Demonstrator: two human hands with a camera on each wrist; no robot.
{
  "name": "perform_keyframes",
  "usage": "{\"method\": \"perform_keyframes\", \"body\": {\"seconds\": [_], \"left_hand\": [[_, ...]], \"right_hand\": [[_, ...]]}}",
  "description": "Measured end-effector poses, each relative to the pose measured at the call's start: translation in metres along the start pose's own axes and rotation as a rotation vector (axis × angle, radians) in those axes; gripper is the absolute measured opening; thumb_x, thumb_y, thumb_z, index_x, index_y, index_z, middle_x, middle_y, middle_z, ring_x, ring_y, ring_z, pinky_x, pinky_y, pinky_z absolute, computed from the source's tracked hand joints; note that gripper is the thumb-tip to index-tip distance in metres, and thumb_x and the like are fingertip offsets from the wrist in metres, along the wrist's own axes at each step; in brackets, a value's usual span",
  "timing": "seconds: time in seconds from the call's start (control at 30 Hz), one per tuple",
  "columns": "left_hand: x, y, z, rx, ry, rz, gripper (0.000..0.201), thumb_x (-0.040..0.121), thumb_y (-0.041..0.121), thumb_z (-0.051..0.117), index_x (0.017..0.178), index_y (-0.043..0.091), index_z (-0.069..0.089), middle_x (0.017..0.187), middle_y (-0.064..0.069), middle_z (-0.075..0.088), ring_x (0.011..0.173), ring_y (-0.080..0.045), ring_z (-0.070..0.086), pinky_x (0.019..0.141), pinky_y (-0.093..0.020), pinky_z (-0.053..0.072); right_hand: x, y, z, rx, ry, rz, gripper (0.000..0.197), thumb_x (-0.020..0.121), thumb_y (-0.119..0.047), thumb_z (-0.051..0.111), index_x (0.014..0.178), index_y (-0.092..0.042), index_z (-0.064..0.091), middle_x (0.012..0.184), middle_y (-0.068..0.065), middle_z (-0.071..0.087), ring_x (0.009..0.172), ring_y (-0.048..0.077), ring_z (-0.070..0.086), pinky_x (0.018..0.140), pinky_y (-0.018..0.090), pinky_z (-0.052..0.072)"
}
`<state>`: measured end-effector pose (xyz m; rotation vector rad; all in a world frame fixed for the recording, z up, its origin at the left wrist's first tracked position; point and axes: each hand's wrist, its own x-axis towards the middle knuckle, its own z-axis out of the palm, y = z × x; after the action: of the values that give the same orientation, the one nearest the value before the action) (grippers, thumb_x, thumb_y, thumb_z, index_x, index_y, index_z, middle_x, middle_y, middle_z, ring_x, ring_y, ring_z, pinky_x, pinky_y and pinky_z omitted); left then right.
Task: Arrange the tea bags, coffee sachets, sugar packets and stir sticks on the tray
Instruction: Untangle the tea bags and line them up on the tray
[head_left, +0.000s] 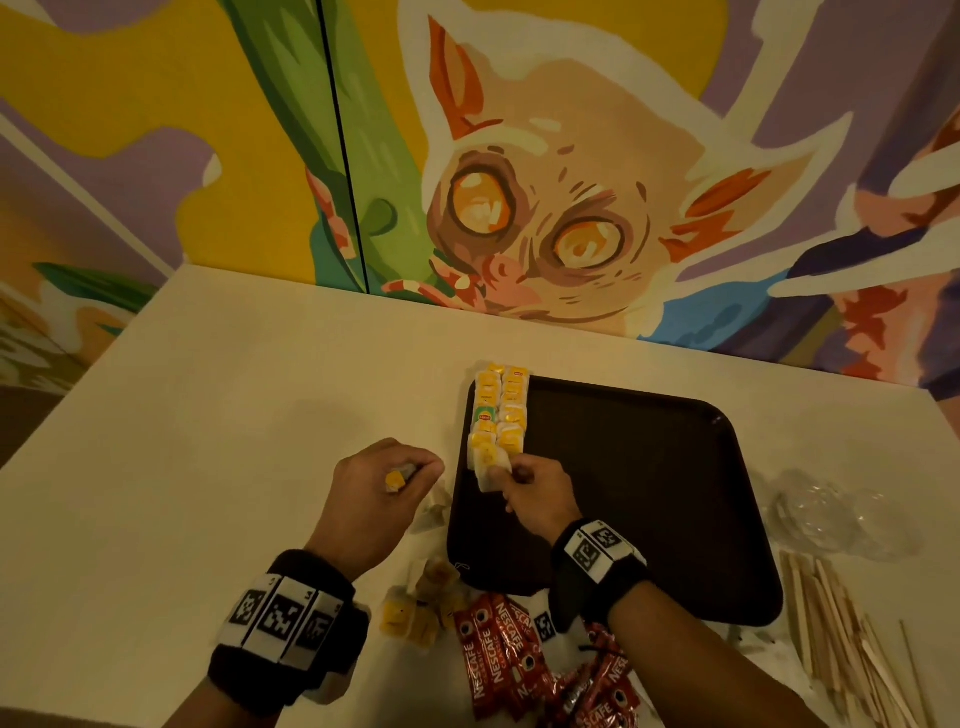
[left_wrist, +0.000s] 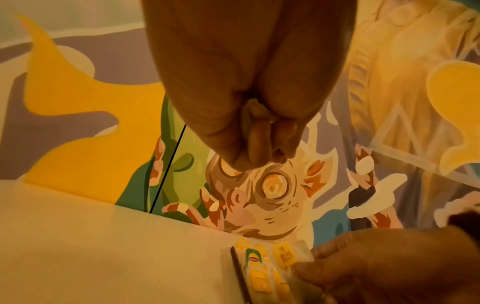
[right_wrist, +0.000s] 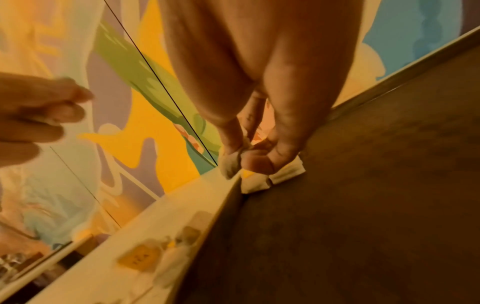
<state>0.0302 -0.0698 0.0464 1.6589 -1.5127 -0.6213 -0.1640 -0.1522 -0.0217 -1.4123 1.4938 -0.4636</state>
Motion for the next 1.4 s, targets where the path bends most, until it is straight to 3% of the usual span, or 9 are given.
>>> {"method": "perform_keyframes", "body": {"seconds": [0.17, 0.37, 0.43, 0.57, 0.87, 0.97, 1.1, 1.23, 1.4], "left_hand": [[-0.006, -0.007, -0.001, 0.011, 0.015, 0.022, 0.008, 0.083, 0.015, 0.074, 0.081, 0.023, 0.075, 0.080, 0.013, 0.068, 0.081, -0.004, 0.062, 0.070, -0.017, 0.046], [-0.008, -0.009, -0.006, 0.034, 0.024, 0.008, 0.007, 0.083, 0.016, 0.074, 0.082, 0.023, 0.075, 0.080, 0.012, 0.069, 0.080, -0.004, 0.062, 0.068, -0.016, 0.047], [-0.008, -0.009, -0.006, 0.022, 0.027, -0.002, 0.008, 0.083, 0.016, 0.073, 0.081, 0.024, 0.075, 0.080, 0.013, 0.069, 0.080, -0.004, 0.062, 0.068, -0.013, 0.045], [-0.008, -0.010, -0.005, 0.013, 0.019, -0.019, 0.008, 0.084, 0.017, 0.073, 0.082, 0.025, 0.075, 0.080, 0.013, 0.069, 0.079, -0.005, 0.063, 0.068, -0.016, 0.047], [-0.006, -0.004, -0.003, -0.037, 0.002, -0.057, 0.009, 0.086, 0.018, 0.071, 0.084, 0.026, 0.073, 0.084, 0.016, 0.070, 0.083, 0.001, 0.063, 0.070, -0.008, 0.044], [-0.005, 0.001, -0.005, -0.111, -0.018, -0.135, 0.009, 0.086, 0.020, 0.070, 0.092, 0.027, 0.069, 0.072, 0.011, 0.067, 0.070, -0.003, 0.061, 0.065, -0.010, 0.043], [-0.004, 0.008, -0.008, -0.297, -0.137, -0.216, 0.031, 0.084, 0.011, 0.071, 0.110, 0.024, 0.060, 0.070, 0.003, 0.066, 0.060, -0.004, 0.055, 0.061, -0.017, 0.045], [-0.004, 0.014, -0.009, -0.384, -0.218, -0.265, 0.049, 0.080, 0.002, 0.073, 0.120, 0.022, 0.054, 0.075, 0.006, 0.068, 0.063, -0.002, 0.057, 0.056, -0.017, 0.047], [-0.003, 0.023, -0.007, -0.437, -0.292, -0.299, 0.061, 0.079, -0.001, 0.073, 0.128, 0.025, 0.048, 0.083, 0.002, 0.071, 0.061, -0.002, 0.059, 0.052, -0.017, 0.047]], "right_hand": [[0.023, -0.002, 0.012, -0.127, 0.002, 0.049, 0.026, 0.094, -0.028, 0.064, 0.068, -0.029, 0.060, 0.078, -0.002, 0.064, 0.074, 0.017, 0.065, 0.064, 0.023, 0.052], [0.041, 0.000, 0.030, -0.235, 0.044, 0.185, 0.019, 0.091, -0.031, 0.065, 0.099, -0.017, 0.075, 0.115, 0.011, 0.063, 0.109, 0.030, 0.057, 0.083, 0.027, 0.049], [0.044, -0.001, 0.034, -0.215, 0.079, 0.241, 0.015, 0.089, -0.029, 0.069, 0.097, -0.017, 0.074, 0.117, 0.013, 0.063, 0.098, 0.027, 0.063, 0.077, 0.025, 0.052], [0.042, -0.003, 0.035, -0.108, 0.124, 0.321, 0.009, 0.087, -0.015, 0.073, 0.084, -0.012, 0.065, 0.113, 0.017, 0.063, 0.060, 0.016, 0.066, 0.039, 0.015, 0.047], [0.033, -0.012, 0.024, -0.015, 0.095, 0.301, 0.028, 0.089, -0.010, 0.070, 0.115, -0.004, 0.065, 0.120, 0.012, 0.063, 0.051, -0.001, 0.046, 0.031, 0.004, 0.030], [0.032, -0.011, 0.023, -0.036, 0.069, 0.291, 0.028, 0.090, -0.015, 0.070, 0.115, -0.005, 0.065, 0.120, 0.014, 0.064, 0.052, -0.002, 0.047, 0.031, 0.003, 0.028], [0.029, -0.007, 0.020, -0.023, 0.069, 0.288, 0.023, 0.090, -0.016, 0.070, 0.110, -0.011, 0.061, 0.117, 0.012, 0.064, 0.060, 0.008, 0.063, 0.039, 0.006, 0.041], [0.020, -0.007, 0.015, -0.064, 0.138, 0.216, 0.015, 0.088, -0.023, 0.069, 0.089, -0.026, 0.054, 0.109, 0.011, 0.065, 0.084, 0.025, 0.070, 0.063, 0.034, 0.062], [-0.009, -0.032, 0.000, 0.043, 0.059, -0.096, 0.007, 0.091, -0.028, 0.067, 0.094, -0.024, 0.062, 0.105, -0.003, 0.068, 0.096, 0.016, 0.067, 0.078, 0.034, 0.060]]}}
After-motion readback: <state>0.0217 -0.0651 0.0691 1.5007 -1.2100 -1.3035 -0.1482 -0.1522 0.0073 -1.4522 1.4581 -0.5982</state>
